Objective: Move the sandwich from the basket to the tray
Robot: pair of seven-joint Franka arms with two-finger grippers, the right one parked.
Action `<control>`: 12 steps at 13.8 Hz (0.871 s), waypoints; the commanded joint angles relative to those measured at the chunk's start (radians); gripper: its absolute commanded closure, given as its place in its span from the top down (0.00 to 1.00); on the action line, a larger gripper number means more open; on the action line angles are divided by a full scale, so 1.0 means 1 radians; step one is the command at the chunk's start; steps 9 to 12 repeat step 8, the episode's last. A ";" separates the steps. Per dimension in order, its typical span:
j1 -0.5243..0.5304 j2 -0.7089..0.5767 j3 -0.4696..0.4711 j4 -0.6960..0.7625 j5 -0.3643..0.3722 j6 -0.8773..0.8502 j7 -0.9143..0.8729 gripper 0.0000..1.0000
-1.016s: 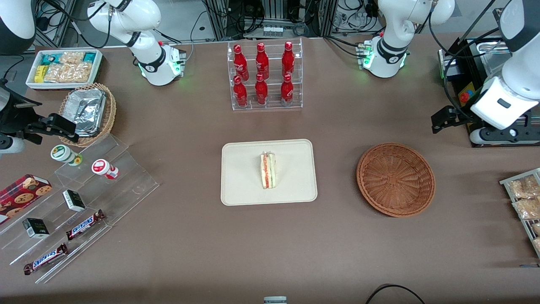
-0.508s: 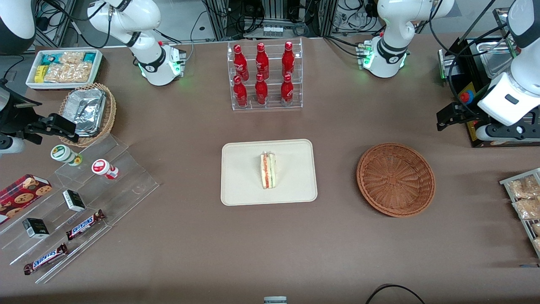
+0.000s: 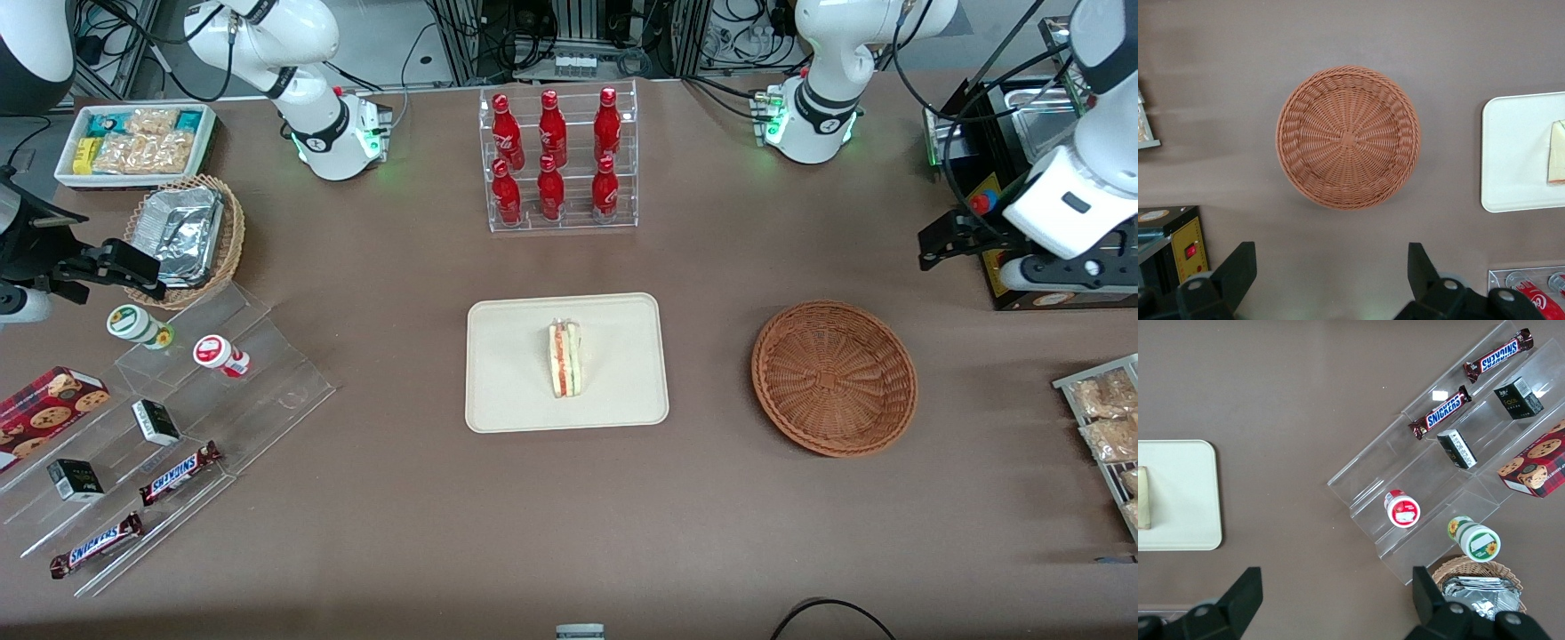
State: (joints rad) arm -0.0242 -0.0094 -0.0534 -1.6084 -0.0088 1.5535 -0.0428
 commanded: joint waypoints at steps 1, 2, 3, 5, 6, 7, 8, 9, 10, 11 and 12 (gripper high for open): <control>-0.019 -0.012 0.026 0.034 0.004 -0.052 0.018 1.00; -0.020 -0.009 0.026 0.045 0.004 -0.052 0.012 1.00; -0.020 -0.008 0.026 0.045 0.006 -0.052 0.012 1.00; -0.020 -0.003 0.026 0.045 0.004 -0.052 0.004 1.00; -0.020 -0.001 0.027 0.045 0.004 -0.052 0.006 1.00; -0.020 0.000 0.027 0.044 0.004 -0.052 0.006 1.00; -0.022 0.002 0.027 0.044 0.004 -0.052 0.006 1.00; -0.022 0.002 0.027 0.044 0.004 -0.052 0.006 1.00; -0.022 0.002 0.027 0.044 0.004 -0.052 0.006 1.00; -0.022 0.002 0.027 0.044 0.004 -0.052 0.006 1.00; -0.022 0.002 0.027 0.044 0.004 -0.052 0.006 1.00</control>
